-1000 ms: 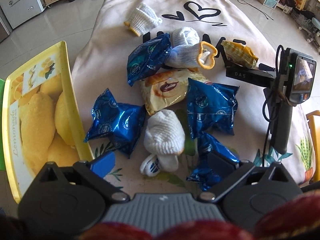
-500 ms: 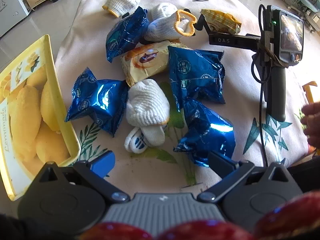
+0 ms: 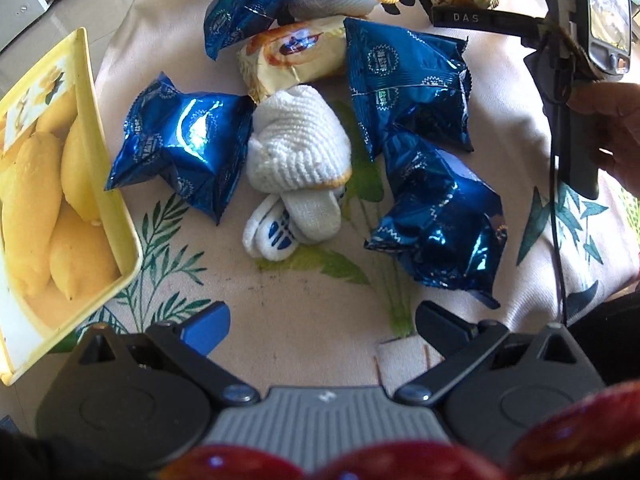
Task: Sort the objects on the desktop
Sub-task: 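Bring both tools over the pile of blue packets and white socks, then lower the right tool toward a blue foil snack packet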
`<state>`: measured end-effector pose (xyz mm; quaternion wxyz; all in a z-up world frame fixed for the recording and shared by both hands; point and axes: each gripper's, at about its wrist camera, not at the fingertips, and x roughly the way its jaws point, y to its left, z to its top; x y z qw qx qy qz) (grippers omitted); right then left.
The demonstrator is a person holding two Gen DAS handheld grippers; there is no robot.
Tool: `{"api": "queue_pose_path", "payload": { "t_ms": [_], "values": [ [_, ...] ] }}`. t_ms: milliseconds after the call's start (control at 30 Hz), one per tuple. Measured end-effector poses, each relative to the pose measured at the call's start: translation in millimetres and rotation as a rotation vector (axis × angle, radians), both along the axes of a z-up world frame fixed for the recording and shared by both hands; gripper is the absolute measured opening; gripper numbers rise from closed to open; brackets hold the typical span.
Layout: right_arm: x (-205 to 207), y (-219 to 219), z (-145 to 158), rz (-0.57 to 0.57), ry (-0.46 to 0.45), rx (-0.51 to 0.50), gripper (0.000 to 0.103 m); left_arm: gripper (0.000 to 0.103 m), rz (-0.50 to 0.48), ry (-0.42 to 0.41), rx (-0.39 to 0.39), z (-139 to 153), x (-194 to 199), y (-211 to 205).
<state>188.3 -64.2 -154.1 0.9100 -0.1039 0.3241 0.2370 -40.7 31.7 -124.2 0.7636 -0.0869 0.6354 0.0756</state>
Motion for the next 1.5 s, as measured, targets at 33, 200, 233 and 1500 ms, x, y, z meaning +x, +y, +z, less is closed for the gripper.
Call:
{"api": "queue_pose_path", "payload": {
  "t_ms": [33, 200, 233, 1500],
  "values": [
    [0, 0, 0, -0.003, 0.0, 0.0, 0.103, 0.102, 0.0, 0.003, 0.001, -2, 1, -1],
    [-2, 3, 2, -0.035, 0.003, 0.0, 0.103, 0.102, 0.02, 0.015, 0.005, -11, 5, -1],
    [-3, 4, 3, -0.045, 0.011, -0.006, 0.103, 0.102, 0.026, 0.017, 0.007, -12, 6, -1],
    [-142, -50, 94, -0.117, 0.247, -0.119, 0.103, 0.103, 0.076, -0.205, 0.069, 32, 8, -13]
  ]
}}
